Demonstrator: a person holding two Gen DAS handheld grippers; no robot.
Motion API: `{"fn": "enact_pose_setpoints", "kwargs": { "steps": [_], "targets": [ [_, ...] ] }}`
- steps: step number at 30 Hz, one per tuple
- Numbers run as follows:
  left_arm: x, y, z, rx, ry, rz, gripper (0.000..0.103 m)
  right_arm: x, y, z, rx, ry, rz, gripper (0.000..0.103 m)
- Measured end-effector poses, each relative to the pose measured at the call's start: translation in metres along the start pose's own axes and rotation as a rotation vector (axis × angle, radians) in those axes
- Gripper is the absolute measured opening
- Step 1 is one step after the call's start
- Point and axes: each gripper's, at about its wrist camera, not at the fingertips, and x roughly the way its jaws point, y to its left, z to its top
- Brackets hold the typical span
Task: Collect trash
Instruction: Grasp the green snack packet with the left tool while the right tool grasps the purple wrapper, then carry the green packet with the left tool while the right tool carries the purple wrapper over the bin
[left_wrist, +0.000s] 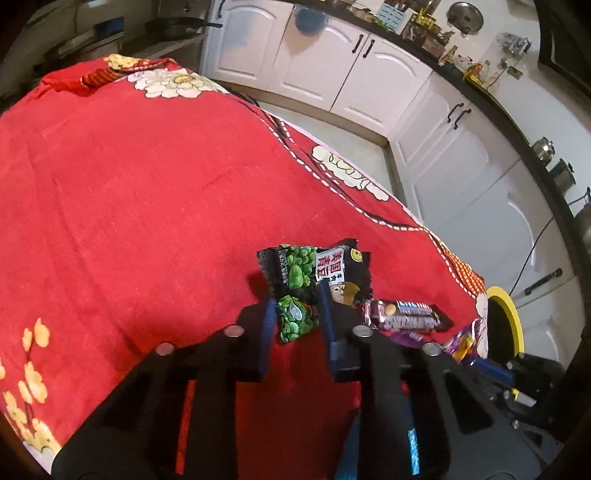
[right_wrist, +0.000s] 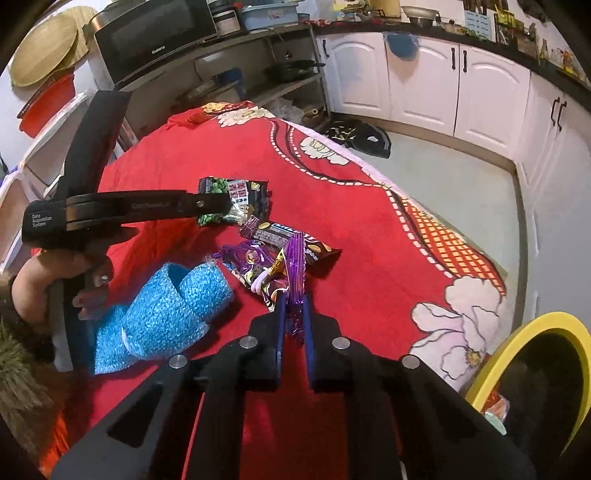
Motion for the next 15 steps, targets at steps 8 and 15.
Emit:
{"fn": "enact_pose_setpoints", "kwargs": {
  "steps": [8, 15],
  "targets": [
    [-0.040, -0.007, -0.017, 0.049, -0.090, 0.036, 0.003, -0.027, 0.003, -0.006, -0.015, -0.048, -0.018, 0.008],
    [-0.084, -0.011, -0.038, 0.045, -0.177, 0.038, 0.003, -0.048, 0.005, -0.012, -0.017, -0.079, -0.030, 0.008]
  ]
}}
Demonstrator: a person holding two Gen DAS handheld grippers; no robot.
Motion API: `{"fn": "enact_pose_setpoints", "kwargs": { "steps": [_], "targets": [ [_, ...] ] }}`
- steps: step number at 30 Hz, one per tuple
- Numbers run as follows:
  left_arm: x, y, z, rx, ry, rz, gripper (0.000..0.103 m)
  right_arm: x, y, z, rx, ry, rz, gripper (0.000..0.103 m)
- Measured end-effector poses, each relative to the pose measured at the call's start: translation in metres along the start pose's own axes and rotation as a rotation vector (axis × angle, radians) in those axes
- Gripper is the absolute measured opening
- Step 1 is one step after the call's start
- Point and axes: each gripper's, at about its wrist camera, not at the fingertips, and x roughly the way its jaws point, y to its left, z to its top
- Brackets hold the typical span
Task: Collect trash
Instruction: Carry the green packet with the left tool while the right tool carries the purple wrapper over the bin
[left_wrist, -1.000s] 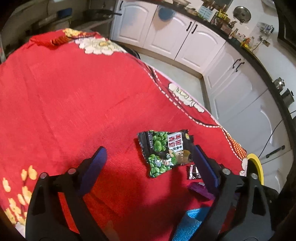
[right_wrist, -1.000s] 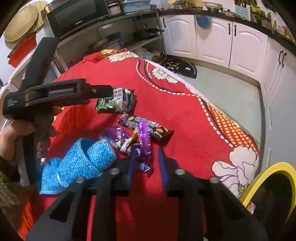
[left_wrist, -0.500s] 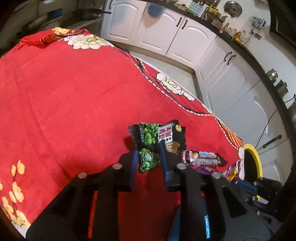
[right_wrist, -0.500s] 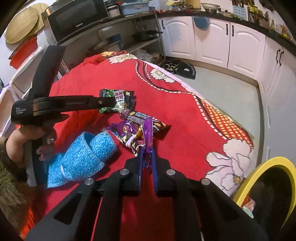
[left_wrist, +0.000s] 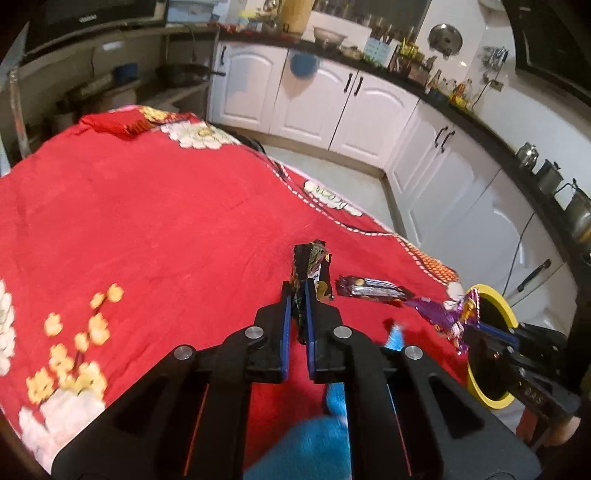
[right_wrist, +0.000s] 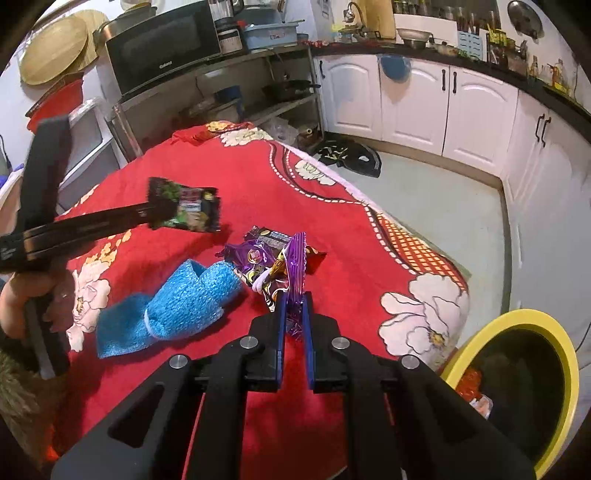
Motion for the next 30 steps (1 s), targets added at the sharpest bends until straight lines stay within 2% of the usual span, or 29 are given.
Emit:
{"fn": "enact_pose_setpoints", "kwargs": {
  "steps": [13, 30],
  "targets": [
    [-0.064, -0.013, -0.023, 0.009, -0.106, 0.006, 0.003, -0.047, 0.011, -0.007, -0.019, -0.075, 0.016, 0.008],
    [-0.093, -0.052, -0.042, 0.054, -0.152, -0.049, 0.003, -0.092, 0.007, -0.017, -0.022, -0.139, 0.000, 0.008]
  ]
}}
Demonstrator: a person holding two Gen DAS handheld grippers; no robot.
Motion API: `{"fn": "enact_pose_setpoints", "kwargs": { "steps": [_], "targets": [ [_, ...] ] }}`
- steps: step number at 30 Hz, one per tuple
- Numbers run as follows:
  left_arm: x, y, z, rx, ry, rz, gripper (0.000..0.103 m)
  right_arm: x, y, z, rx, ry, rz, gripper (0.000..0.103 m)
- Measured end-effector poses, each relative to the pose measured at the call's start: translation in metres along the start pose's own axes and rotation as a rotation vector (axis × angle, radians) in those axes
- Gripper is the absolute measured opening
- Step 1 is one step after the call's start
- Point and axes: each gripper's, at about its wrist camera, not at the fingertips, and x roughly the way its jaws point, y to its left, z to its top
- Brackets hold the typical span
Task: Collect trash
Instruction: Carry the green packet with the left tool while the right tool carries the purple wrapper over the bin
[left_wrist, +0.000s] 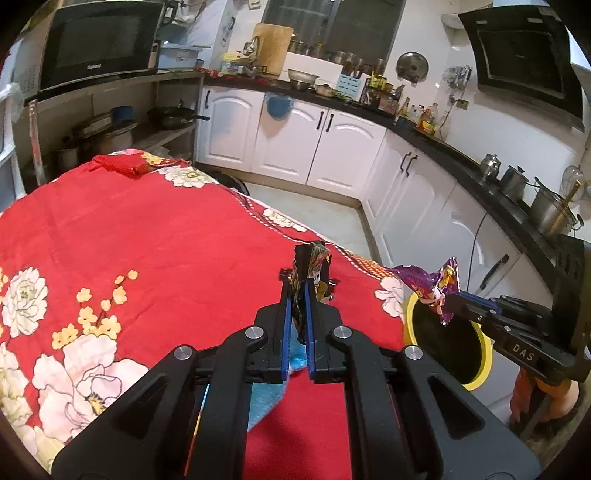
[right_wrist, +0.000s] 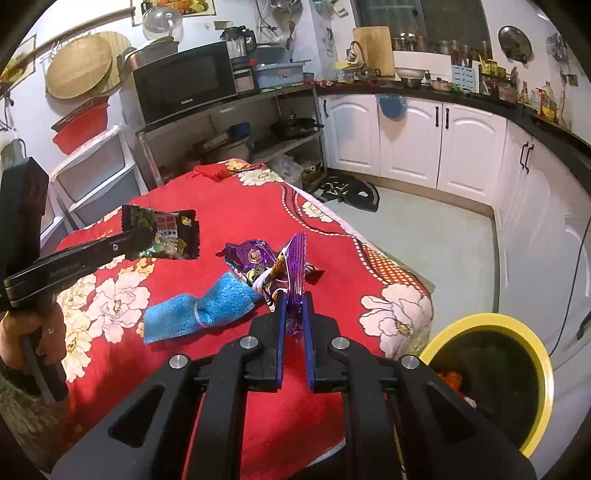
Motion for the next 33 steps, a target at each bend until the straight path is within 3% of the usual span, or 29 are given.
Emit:
{"fn": "enact_pose_setpoints", "kwargs": {
  "steps": [17, 33],
  "targets": [
    [0.008, -0.061, 0.003, 0.074, -0.008, -0.106, 0.003, -0.055, -0.051, -0.014, 0.076, -0.071, -0.119, 0.008],
    [0.040, -0.136, 0.001, 0.170, 0.035, -0.214, 0.003, -0.091, -0.109, -0.034, 0.183, -0.111, -0.232, 0.008]
  ]
}}
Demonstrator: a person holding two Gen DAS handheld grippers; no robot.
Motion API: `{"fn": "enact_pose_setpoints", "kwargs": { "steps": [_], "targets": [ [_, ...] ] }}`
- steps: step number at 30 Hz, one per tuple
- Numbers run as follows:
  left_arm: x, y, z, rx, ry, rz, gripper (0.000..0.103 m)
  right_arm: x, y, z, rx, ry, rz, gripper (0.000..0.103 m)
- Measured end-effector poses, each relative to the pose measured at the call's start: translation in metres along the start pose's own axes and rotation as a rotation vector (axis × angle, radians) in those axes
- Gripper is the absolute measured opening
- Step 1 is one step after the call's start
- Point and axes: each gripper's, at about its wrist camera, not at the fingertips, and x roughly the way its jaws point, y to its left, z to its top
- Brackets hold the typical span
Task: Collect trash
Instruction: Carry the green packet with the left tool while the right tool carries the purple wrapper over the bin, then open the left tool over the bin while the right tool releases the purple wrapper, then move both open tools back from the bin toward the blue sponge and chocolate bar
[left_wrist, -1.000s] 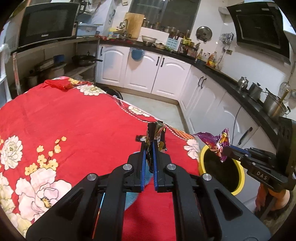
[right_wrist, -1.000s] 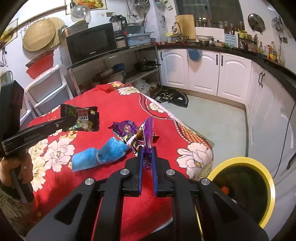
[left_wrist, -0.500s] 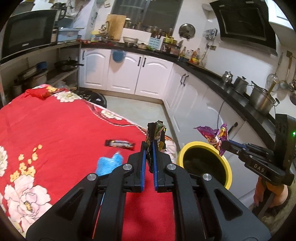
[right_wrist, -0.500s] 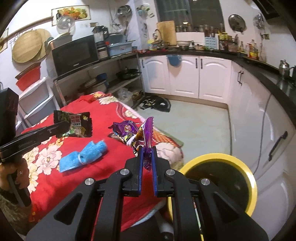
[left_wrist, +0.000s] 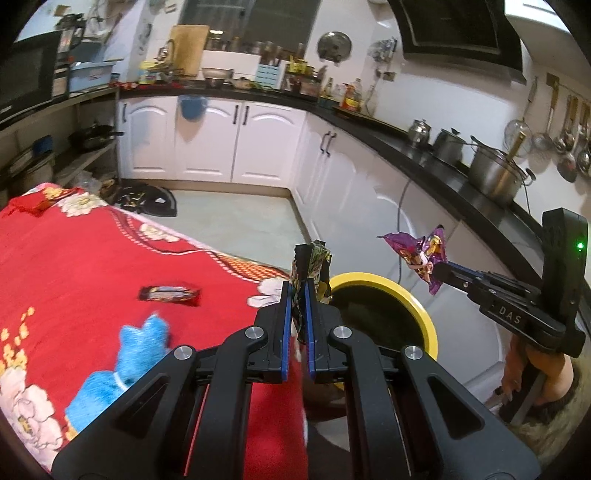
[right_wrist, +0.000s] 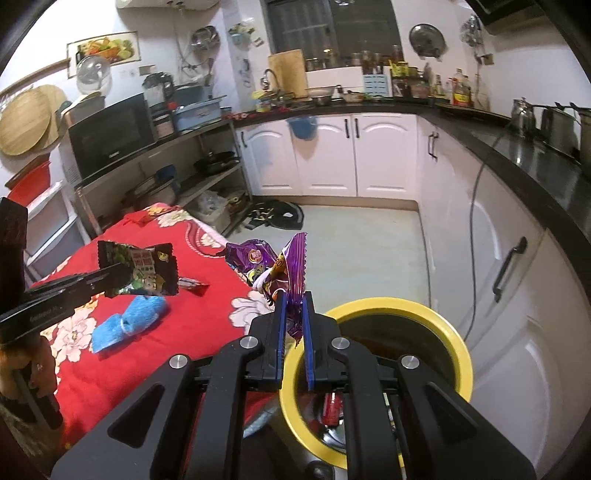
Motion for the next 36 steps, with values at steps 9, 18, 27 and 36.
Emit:
{"fn": "enact_pose_setpoints", "kwargs": {
  "steps": [9, 18, 27, 36],
  "targets": [
    [0.027, -0.026, -0.001, 0.040, 0.034, -0.040, 0.003, -0.002, -0.030, -0.011, 0.047, 0.011, -0.058, 0.008],
    [0.078, -0.049, -0.017, 0.040, 0.147, -0.132, 0.003, 0.022, -0.065, -0.038, 0.105, 0.124, -0.135, 0.009],
    [0.146, -0.072, -0.043, 0.054, 0.288, -0.176, 0.005, 0.047, -0.098, -0.067, 0.193, 0.220, -0.166, 0.012],
    [0.142, -0.043, -0.048, 0.028, 0.276, -0.089, 0.058, 0.053, -0.101, -0.065, 0.236, 0.200, -0.144, 0.044]
  ]
}}
